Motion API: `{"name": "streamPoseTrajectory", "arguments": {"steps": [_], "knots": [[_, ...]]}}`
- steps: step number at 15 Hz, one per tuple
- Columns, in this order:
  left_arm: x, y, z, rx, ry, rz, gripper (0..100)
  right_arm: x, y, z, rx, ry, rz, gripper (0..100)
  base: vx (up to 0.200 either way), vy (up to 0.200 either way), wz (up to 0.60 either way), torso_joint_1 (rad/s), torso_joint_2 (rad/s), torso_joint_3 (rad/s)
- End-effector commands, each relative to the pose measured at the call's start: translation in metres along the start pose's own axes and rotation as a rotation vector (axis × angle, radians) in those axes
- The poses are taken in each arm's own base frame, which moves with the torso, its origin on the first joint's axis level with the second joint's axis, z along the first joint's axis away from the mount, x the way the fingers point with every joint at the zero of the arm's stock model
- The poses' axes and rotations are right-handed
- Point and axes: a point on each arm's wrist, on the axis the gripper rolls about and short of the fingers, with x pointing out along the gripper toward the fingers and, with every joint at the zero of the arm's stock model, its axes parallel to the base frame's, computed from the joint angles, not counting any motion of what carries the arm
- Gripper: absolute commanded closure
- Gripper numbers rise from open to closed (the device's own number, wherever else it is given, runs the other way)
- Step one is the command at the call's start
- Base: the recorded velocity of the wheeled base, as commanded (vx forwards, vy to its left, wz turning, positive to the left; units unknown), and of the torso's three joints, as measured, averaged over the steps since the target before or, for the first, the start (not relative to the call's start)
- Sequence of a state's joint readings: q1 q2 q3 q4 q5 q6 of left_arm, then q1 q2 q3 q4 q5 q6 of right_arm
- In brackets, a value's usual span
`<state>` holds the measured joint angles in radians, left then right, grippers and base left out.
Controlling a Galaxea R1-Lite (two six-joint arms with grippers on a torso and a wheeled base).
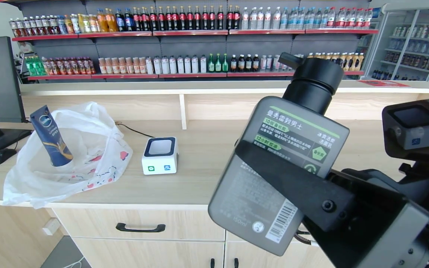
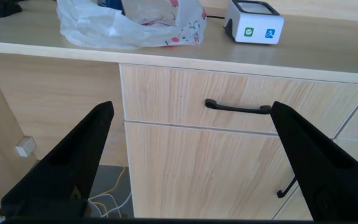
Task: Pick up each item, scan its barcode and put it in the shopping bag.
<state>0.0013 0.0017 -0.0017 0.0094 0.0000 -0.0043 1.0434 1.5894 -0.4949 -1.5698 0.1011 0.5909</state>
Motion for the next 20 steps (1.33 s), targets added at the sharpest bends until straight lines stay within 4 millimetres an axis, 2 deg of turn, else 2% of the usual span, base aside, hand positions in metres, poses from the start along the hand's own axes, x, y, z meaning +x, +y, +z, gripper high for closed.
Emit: {"name": "streamPoseTrajectory", "arguments": {"steps": [1,4,7,10,12,16,19,20], "knots": [[0.000,0.000,0.000,0.000,0.000,0.000,0,0.000,-0.001,-0.002,-0.009,0.005,-0.003,100,0.000,0.000,0.00,0.000,0.00,0.000],[0.000,0.000,0.000,0.000,0.000,0.000,0,0.001,-0.003,-0.004,-0.039,0.014,-0.009,100,0.000,0.000,0.00,0.000,0.00,0.000],[0.000,0.000,0.000,0.000,0.000,0.000,0,-0.001,-0.012,-0.016,-0.090,0.058,-0.042,100,0.000,0.000,0.00,0.000,0.00,0.000],[0.000,0.000,0.000,0.000,0.000,0.000,0,-0.002,-0.017,-0.015,-0.155,0.060,-0.063,100,0.000,0.000,0.00,0.000,0.00,0.000],[0.000,0.000,0.000,0.000,0.000,0.000,0,-0.009,-0.031,-0.015,-0.269,0.084,-0.116,100,0.000,0.000,0.00,0.000,0.00,0.000],[0.000,0.000,0.000,0.000,0.000,0.000,0,-0.013,-0.036,-0.017,-0.392,0.097,-0.159,100,0.000,0.000,0.00,0.000,0.00,0.000],[0.000,0.000,0.000,0.000,0.000,0.000,0,-0.014,-0.054,-0.016,-0.548,0.114,-0.231,100,0.000,0.000,0.00,0.000,0.00,0.000],[0.000,0.000,0.000,0.000,0.000,0.000,0,-0.017,-0.072,-0.006,-0.672,0.091,-0.368,100,0.000,0.000,0.00,0.000,0.00,0.000]]}}
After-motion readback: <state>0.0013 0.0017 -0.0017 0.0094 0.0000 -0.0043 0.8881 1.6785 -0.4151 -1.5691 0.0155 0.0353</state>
